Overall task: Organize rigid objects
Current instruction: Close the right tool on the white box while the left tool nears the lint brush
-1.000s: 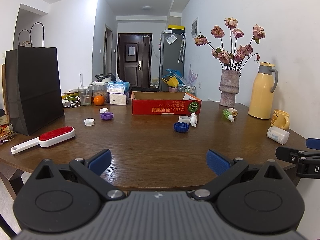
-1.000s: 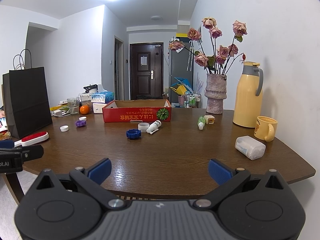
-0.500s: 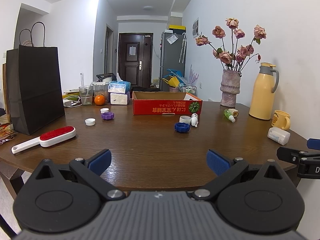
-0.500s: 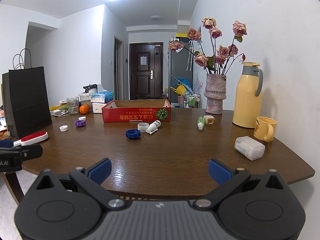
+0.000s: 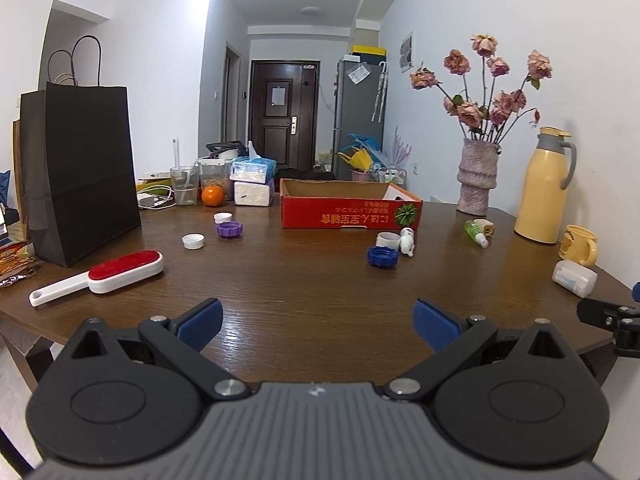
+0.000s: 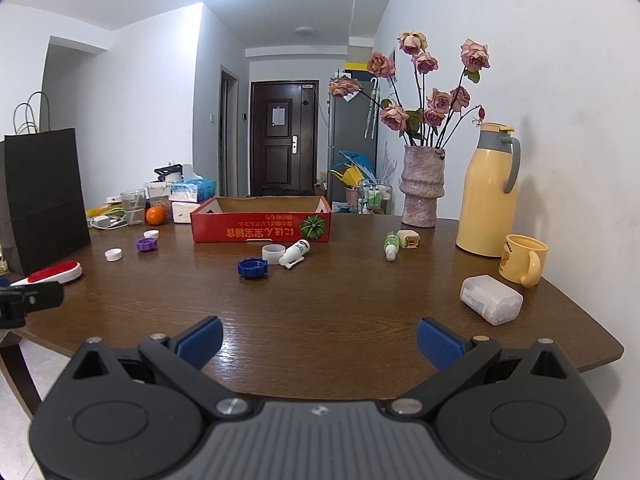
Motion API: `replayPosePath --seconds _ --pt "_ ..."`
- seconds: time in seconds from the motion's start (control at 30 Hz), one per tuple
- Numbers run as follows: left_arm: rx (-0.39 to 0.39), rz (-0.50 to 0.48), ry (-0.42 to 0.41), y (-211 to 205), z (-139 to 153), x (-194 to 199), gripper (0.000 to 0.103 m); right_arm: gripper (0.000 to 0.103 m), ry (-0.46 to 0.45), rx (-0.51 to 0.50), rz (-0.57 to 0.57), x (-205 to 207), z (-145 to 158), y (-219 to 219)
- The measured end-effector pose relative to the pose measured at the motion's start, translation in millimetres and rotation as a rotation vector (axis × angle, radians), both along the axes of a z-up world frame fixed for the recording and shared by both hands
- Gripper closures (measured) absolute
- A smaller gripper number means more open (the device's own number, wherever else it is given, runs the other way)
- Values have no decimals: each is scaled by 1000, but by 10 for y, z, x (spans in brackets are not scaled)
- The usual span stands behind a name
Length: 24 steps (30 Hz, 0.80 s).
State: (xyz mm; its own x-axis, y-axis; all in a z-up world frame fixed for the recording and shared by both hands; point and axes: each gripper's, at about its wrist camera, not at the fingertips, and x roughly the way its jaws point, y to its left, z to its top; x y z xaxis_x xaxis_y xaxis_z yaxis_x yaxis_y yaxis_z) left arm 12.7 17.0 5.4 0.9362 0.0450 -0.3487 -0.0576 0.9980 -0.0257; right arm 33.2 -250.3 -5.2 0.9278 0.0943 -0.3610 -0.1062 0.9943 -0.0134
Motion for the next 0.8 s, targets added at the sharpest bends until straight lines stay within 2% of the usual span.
replayPosePath --seconds 0.33,0.8 --pt "19 39 27 104 31 297 0 0 28 -10 -34 285 9 -46" --pt "-5 85 73 315 -12 769 0 0 76 -18 -99 783 -44 -225"
